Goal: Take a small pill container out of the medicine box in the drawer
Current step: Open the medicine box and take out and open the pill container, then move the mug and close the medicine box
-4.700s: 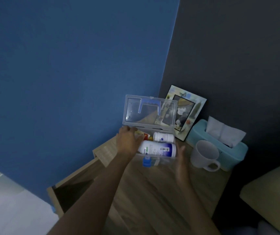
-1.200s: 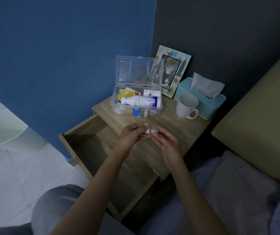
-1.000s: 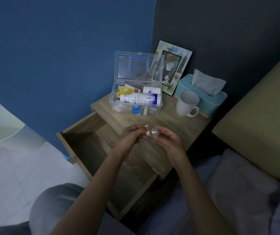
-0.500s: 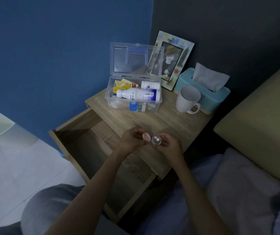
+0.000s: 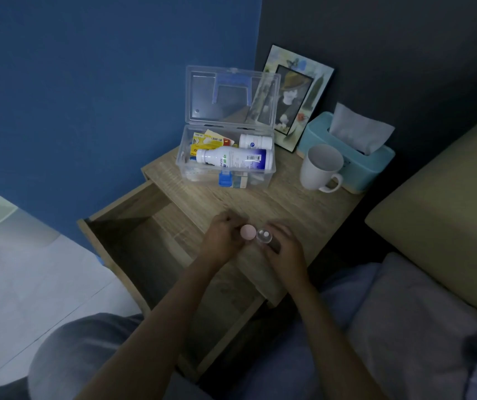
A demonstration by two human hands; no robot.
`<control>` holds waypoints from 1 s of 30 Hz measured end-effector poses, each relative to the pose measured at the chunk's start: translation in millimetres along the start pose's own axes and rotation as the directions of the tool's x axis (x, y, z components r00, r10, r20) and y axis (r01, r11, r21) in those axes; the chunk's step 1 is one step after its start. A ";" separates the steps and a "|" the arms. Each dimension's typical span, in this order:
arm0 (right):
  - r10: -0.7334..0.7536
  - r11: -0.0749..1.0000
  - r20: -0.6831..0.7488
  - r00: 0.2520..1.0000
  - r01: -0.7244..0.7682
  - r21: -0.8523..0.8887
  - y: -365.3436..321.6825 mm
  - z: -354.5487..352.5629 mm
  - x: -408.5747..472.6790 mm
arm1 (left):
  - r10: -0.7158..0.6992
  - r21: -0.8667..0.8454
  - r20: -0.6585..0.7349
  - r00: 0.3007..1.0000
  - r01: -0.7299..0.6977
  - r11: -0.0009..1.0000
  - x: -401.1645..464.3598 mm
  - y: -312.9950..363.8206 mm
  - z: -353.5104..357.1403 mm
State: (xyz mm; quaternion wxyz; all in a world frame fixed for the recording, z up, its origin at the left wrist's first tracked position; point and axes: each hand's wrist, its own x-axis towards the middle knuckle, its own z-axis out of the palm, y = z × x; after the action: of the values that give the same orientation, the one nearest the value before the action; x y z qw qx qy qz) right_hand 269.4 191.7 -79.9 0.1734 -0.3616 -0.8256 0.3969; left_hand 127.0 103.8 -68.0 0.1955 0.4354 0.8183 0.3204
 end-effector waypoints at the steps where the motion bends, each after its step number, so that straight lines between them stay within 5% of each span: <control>1: -0.005 1.000 -0.003 1.000 0.005 0.010 0.1 -0.4 -0.2 | -0.013 -0.003 0.009 1.000 0.013 1.000 -0.1 1.0 -1.5; 4: -0.003 0.998 -0.046 0.999 0.006 0.060 -1.1 -1.5 -0.5 | 0.013 0.067 0.006 1.000 -0.014 0.998 -4.9 -1.9 -6.7; 7: 0.026 0.993 -0.236 0.971 0.003 0.120 -5.5 -6.2 -0.2 | 0.064 0.194 0.027 0.998 -0.068 0.979 -10.6 -12.5 -7.4; 12: -0.001 0.986 -0.594 0.805 0.101 0.136 -21.4 -27.0 26.6 | 0.017 0.383 0.104 0.994 -0.056 0.922 -3.4 -23.2 6.3; 17: 0.065 0.990 -0.719 0.692 0.045 0.133 -22.5 -57.0 75.2 | 0.005 0.505 0.068 0.998 -0.039 0.862 -4.2 -34.8 17.6; 25: 0.467 0.863 -0.623 0.627 -0.170 0.476 2.7 -63.6 121.2 | 0.048 0.496 0.022 0.999 -0.053 0.867 -4.0 -40.0 22.5; 30: 0.515 0.803 -0.547 0.660 -0.149 0.576 14.1 -61.2 128.6 | 0.052 0.503 0.020 0.998 -0.055 0.862 -3.2 -40.0 22.4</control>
State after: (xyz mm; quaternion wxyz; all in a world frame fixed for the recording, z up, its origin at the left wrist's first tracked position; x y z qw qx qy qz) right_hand 223.7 324.6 -52.8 0.4695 -0.5753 -0.4922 0.4543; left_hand 118.6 92.4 -111.7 0.0684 0.4948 0.8605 0.1001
